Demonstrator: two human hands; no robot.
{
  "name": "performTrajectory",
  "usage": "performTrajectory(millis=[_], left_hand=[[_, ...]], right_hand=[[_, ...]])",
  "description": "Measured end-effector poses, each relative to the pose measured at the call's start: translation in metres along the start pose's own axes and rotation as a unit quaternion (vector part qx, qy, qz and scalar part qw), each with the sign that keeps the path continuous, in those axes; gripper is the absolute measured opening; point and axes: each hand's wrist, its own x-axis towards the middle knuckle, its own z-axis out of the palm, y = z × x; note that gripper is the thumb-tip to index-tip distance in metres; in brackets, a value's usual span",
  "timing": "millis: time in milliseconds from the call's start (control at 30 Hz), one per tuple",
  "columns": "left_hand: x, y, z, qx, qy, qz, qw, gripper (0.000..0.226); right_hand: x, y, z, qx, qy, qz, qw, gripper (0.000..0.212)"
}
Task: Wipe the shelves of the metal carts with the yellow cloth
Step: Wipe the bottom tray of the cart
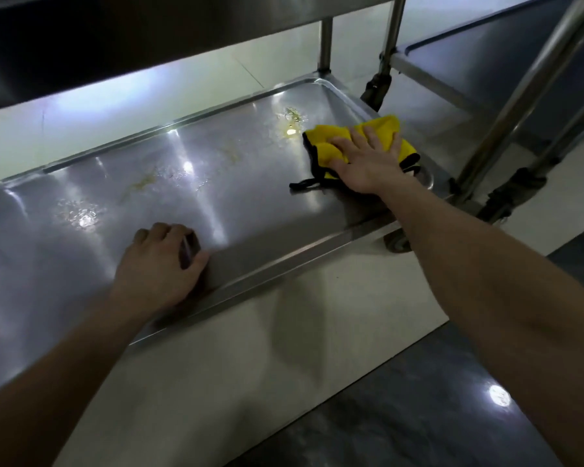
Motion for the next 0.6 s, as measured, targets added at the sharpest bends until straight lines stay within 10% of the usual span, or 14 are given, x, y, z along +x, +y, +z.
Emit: performTrajectory(millis=[300,467,600], left_hand=[[-0.002,-0.001,0.007,-0.010,0.015,-0.021,1.000,0.049],[-0.001,-0.003,0.009,-0.011,0.012,-0.020,1.000,0.051],[-0.001,-0.005,0.008,-0.011,0.005,-0.019,1.000,0.065]], right_hand=[[-0.073,-0.138,0.028,-0.017,-0.038,-0.211,0.977,0.061],[-0.127,-0.085,0.019,0.026,-0.034,-0.287,0.957,0.051],[-0.124,0.002,0.001,0.043,-0.017,-0.191,0.981,0.052]])
